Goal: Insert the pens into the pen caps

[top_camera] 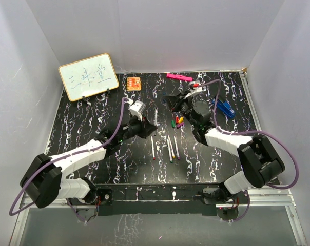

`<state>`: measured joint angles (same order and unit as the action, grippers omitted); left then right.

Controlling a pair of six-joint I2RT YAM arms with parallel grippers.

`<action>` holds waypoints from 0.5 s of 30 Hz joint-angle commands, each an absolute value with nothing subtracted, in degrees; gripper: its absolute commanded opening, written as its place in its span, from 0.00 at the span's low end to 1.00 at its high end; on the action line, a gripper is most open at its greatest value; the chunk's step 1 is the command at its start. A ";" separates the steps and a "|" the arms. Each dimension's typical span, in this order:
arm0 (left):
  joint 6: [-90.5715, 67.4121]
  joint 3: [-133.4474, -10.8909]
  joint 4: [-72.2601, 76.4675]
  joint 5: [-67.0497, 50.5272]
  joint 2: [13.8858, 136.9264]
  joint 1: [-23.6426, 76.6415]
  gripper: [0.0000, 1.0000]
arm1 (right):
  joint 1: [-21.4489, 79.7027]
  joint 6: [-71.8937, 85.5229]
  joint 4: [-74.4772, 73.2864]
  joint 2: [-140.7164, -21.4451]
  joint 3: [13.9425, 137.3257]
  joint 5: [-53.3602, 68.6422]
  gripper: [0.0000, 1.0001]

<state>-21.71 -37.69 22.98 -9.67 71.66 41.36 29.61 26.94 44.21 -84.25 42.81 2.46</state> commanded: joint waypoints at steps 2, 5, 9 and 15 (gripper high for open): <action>-27.20 -38.56 34.94 -16.61 74.35 41.31 0.00 | 29.71 35.03 65.24 -83.57 39.67 7.23 0.00; -29.26 -39.34 36.25 -17.92 76.30 41.24 0.00 | 29.68 37.26 69.98 -83.74 38.17 7.97 0.00; -31.29 -39.37 38.13 -19.05 77.42 41.31 0.00 | 29.71 38.76 73.62 -83.85 37.12 8.80 0.00; -31.64 -40.55 38.09 -19.82 77.67 41.31 0.00 | 29.70 40.09 76.02 -84.50 36.25 10.63 0.00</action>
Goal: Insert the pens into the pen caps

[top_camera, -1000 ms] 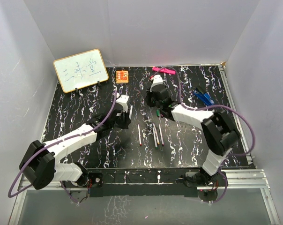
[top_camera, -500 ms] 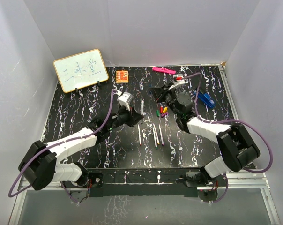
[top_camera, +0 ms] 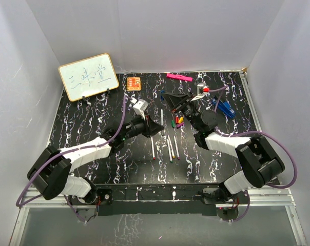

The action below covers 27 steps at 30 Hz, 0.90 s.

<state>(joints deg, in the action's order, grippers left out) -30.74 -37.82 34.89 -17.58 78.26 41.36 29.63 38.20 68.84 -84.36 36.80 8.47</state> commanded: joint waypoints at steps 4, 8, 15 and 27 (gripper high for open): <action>-31.66 -41.26 38.13 -20.15 77.87 41.31 0.00 | 29.70 40.86 76.38 -85.05 36.00 11.19 0.00; -31.39 -41.45 37.81 -19.96 77.66 41.31 0.00 | 29.71 40.68 76.19 -84.96 35.70 11.55 0.00; -30.47 -41.29 37.23 -18.51 76.93 41.24 0.00 | 29.70 40.22 74.42 -84.90 35.62 11.78 0.00; -29.71 -41.03 36.73 -17.52 76.04 41.26 0.00 | 29.71 39.34 73.75 -85.42 35.50 11.94 0.00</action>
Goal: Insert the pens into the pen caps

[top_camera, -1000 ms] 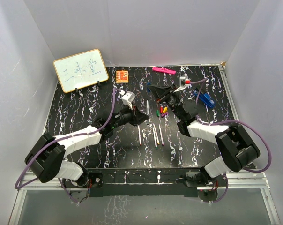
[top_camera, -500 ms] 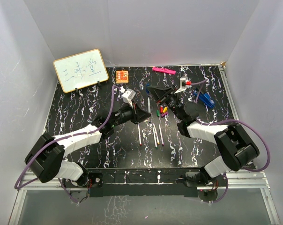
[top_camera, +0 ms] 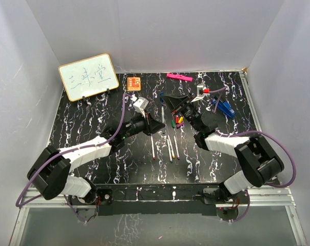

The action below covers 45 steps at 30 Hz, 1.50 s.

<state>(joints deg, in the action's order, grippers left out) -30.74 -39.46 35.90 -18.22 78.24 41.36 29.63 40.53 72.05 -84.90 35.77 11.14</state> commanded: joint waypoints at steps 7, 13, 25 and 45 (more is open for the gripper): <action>-29.53 -40.87 36.53 -16.79 75.72 41.23 0.00 | 29.69 39.37 73.53 -85.64 35.48 12.28 0.00; -29.62 -40.96 36.53 -16.79 75.71 41.21 0.00 | 29.71 39.28 73.39 -85.54 35.12 12.57 0.00; -29.62 -40.70 36.53 -16.64 75.25 41.18 0.00 | 29.71 39.02 73.39 -85.78 34.89 12.83 0.00; -30.27 -41.35 38.49 -13.26 75.38 41.02 0.00 | 29.71 40.16 72.79 -86.03 33.59 15.31 0.00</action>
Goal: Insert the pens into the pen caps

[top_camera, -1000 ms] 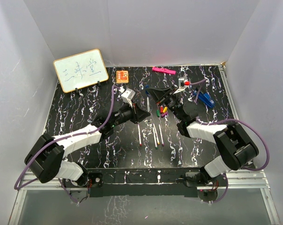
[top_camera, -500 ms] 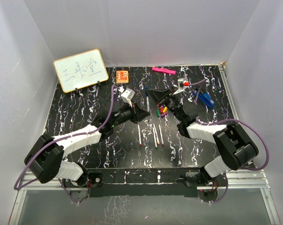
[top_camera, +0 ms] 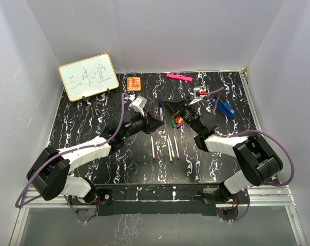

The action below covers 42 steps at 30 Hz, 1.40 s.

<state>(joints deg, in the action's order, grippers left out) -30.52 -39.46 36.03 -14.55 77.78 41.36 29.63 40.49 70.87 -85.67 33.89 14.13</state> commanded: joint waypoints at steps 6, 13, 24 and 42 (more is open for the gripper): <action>-31.50 -42.02 40.95 -12.31 75.06 40.33 0.00 | 29.79 40.52 72.46 -86.45 33.14 17.07 0.00; -35.85 -44.14 45.29 -14.83 75.78 38.33 0.00 | 29.79 39.15 68.29 -86.78 33.36 20.63 0.00; -43.80 -45.42 52.34 -18.01 77.61 32.84 0.00 | 29.87 38.83 64.50 -88.95 33.39 26.07 0.00; -43.86 -44.63 55.65 -16.26 77.66 29.94 0.00 | 31.39 38.12 63.22 -90.58 33.89 30.80 0.00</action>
<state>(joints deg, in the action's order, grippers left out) -45.12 -40.69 41.89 -27.20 81.06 33.47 29.12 38.68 70.94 -88.03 35.46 18.81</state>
